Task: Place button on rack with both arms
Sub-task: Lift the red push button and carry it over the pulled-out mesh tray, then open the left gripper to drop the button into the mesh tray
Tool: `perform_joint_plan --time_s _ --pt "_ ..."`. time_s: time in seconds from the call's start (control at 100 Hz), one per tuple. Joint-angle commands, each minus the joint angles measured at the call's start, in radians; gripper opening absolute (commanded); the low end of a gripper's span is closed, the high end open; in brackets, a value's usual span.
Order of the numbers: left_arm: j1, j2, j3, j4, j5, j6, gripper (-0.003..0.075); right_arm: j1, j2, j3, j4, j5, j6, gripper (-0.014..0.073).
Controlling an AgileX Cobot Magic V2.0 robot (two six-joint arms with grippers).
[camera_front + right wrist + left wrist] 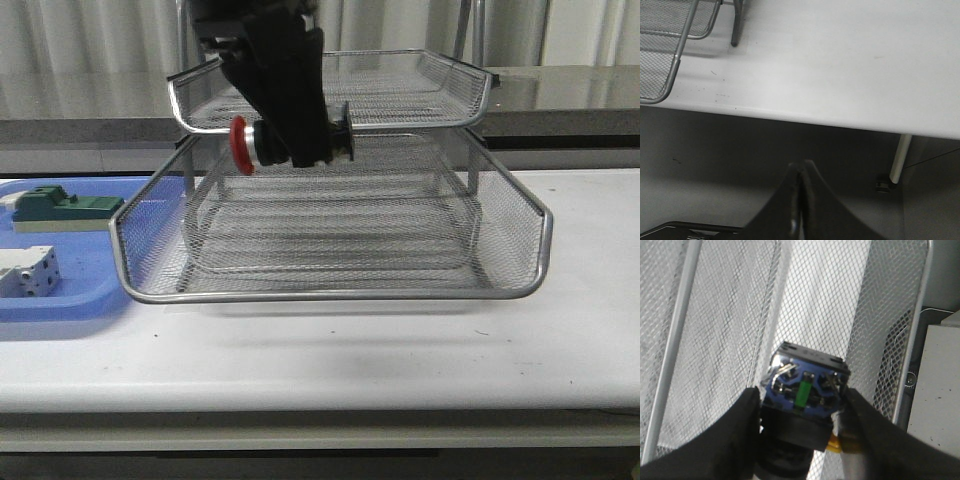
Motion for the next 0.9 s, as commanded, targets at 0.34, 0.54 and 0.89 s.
perform_joint_plan --time_s 0.34,0.54,0.89 --pt "-0.025 0.031 -0.029 -0.02 -0.101 -0.003 0.0104 -0.004 0.003 -0.031 -0.014 -0.053 -0.002 -0.0068" --pt "-0.025 0.031 -0.029 -0.02 -0.101 -0.003 0.0424 -0.004 0.003 -0.031 -0.014 -0.053 -0.002 -0.0068" --pt "-0.025 0.025 -0.04 -0.02 -0.097 -0.003 0.0454 -0.004 0.003 -0.031 -0.014 -0.053 -0.002 -0.0068"
